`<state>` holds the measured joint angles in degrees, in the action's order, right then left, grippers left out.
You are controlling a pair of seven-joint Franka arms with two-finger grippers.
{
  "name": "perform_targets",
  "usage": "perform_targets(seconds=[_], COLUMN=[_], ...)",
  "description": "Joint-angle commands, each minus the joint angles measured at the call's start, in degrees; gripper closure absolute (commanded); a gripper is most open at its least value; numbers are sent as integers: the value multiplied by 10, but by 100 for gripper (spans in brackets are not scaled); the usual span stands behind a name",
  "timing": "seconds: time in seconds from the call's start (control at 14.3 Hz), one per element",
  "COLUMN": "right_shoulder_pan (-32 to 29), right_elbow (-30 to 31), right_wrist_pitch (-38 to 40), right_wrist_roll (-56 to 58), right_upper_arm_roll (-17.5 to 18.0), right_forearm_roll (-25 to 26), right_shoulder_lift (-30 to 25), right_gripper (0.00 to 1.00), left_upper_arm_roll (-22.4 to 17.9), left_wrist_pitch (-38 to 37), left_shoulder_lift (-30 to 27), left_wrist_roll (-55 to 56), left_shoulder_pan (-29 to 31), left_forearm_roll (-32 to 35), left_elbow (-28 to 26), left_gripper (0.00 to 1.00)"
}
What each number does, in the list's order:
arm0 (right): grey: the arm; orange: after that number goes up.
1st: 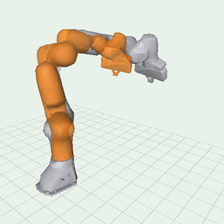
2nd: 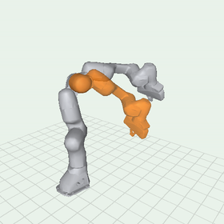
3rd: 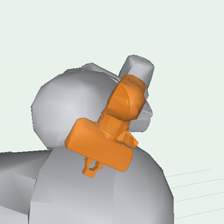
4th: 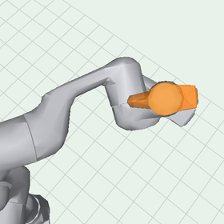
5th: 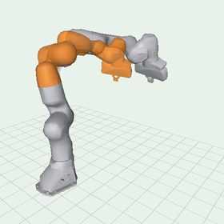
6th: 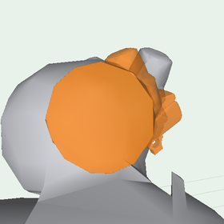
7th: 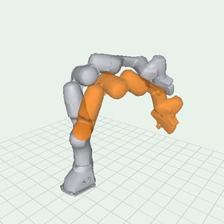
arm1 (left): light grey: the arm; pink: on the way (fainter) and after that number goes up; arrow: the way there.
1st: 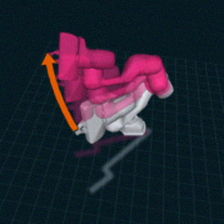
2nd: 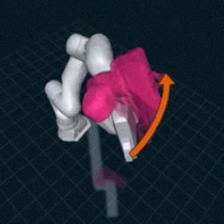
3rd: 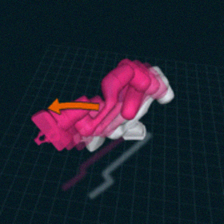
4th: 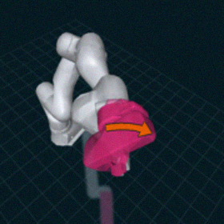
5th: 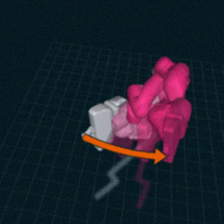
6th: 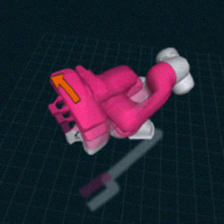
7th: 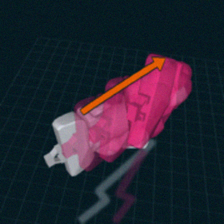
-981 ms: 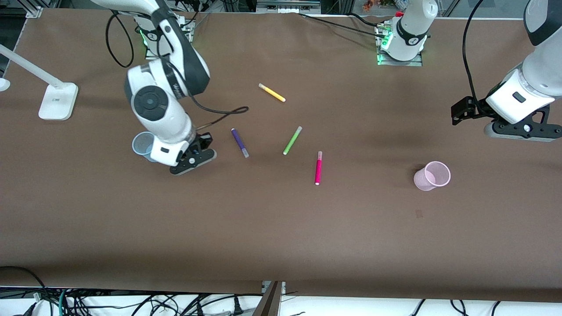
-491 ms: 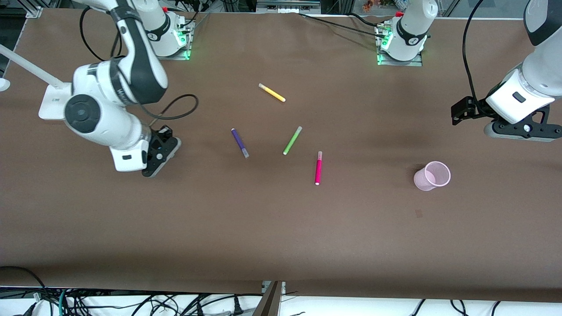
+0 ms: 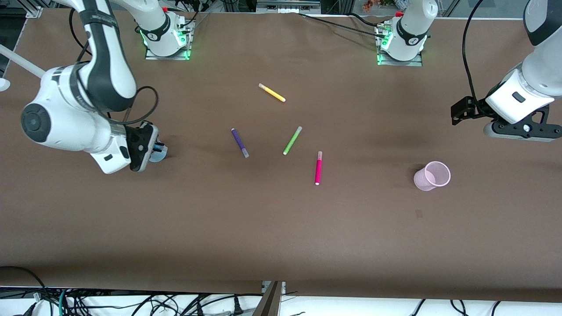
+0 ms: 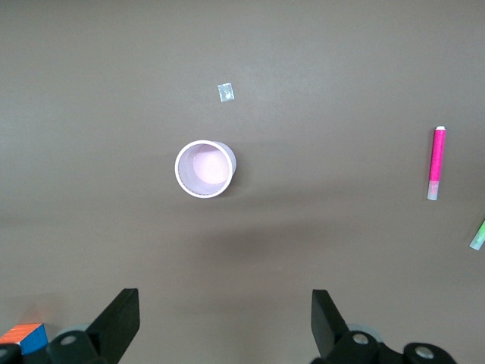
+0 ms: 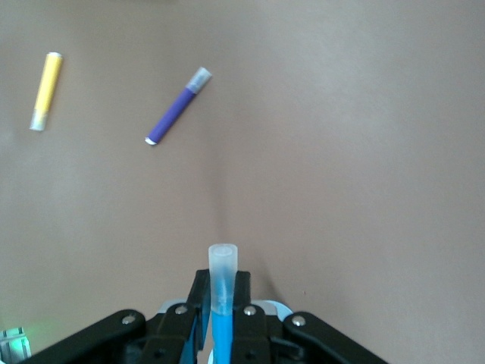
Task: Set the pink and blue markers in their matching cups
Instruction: 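Lift the blue marker toward the blue cup while the left gripper reaches out, then grasp the pink marker with the left gripper while the right gripper lowers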
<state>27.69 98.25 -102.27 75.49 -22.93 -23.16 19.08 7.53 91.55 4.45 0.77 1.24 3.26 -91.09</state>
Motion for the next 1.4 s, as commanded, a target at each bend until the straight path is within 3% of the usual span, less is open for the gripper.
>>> perform_targets(seconds=[0.0,0.14,0.56,1.05,1.33], right_shoulder_pan=[-32,-49,-72,-97,-106], right_elbow=[8,22,44,48,52], right_wrist_pitch=[25,34,64,87,107], right_wrist_roll=[122,212,346,423,457], right_upper_arm_roll=[-4,-4,-4,-4,-4], right_forearm_roll=[-56,-90,-154,-164,-182], right_shoulder_lift=[7,12,19,27,35], right_gripper=[100,100,100,100,100], left_upper_arm_roll=[19,42,43,43,43], left_wrist_pitch=[-1,10,115,245,312], left_shoulder_lift=[19,62,164,301,339], left_wrist_roll=[8,12,77,154,197], left_shoulder_pan=[-11,-18,-82,-188,-231], left_forearm_roll=[-12,-10,-11,-12,-5], left_elbow=[-3,0,-1,-1,-13], left_gripper=[0,0,0,0,0])
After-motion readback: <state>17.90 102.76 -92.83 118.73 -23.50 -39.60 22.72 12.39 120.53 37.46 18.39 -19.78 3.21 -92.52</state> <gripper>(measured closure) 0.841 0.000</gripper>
